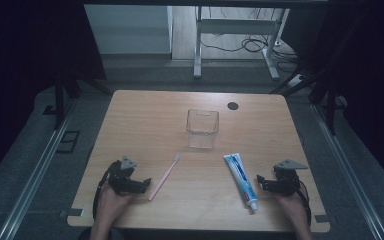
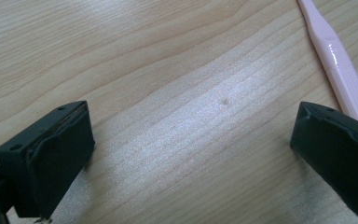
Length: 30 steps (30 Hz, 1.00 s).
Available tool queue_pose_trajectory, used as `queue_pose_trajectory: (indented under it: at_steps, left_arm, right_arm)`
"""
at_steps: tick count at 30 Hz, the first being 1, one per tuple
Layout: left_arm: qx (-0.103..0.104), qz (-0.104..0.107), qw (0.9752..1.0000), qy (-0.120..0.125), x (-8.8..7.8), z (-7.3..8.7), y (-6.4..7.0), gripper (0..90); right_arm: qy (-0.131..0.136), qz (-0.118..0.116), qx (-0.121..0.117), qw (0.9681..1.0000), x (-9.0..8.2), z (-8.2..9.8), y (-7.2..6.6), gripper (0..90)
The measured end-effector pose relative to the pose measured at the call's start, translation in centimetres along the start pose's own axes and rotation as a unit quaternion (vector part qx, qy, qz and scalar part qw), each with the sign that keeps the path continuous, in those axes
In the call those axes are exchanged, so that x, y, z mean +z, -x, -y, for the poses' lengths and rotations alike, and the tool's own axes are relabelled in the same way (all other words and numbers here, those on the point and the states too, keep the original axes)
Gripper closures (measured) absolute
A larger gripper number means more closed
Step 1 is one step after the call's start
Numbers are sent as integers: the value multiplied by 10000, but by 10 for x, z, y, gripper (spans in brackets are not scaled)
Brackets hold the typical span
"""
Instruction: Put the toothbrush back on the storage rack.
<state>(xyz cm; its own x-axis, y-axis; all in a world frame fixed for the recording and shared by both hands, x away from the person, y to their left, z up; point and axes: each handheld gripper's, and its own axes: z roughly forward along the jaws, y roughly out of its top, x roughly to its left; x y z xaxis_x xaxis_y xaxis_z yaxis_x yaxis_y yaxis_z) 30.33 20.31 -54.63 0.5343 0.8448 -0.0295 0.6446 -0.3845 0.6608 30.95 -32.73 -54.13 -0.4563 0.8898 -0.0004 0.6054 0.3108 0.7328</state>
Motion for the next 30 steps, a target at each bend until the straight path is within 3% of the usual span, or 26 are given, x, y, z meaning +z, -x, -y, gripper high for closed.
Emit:
queue_pose_trajectory:
  at_steps: [23, 25, 26, 29, 30]
  left_arm:
    - [1, -12, 10000, -7, 0, -1, 0, 3]
    - [3, -5, 10000, -1, -1, -2, 0, 21]
    - [23, 7, 10000, -7, -3, -2, 1, 121]
    - [89, -38, 10000, -19, -6, -5, 3, 154]
    - [156, 5, 9999, -15, -9, -7, 5, 229]
  right_arm:
    - [-19, -17, -21, 10000, 1, -1, -1, 156]
    - [-18, -17, -22, 10000, 1, -1, -1, 156]
    - [-19, -17, -21, 10000, 1, -1, -1, 156]
    - [-19, -18, -20, 10000, 1, -1, -1, 155]
    - [-21, -26, -23, 10000, 1, -1, -1, 153]
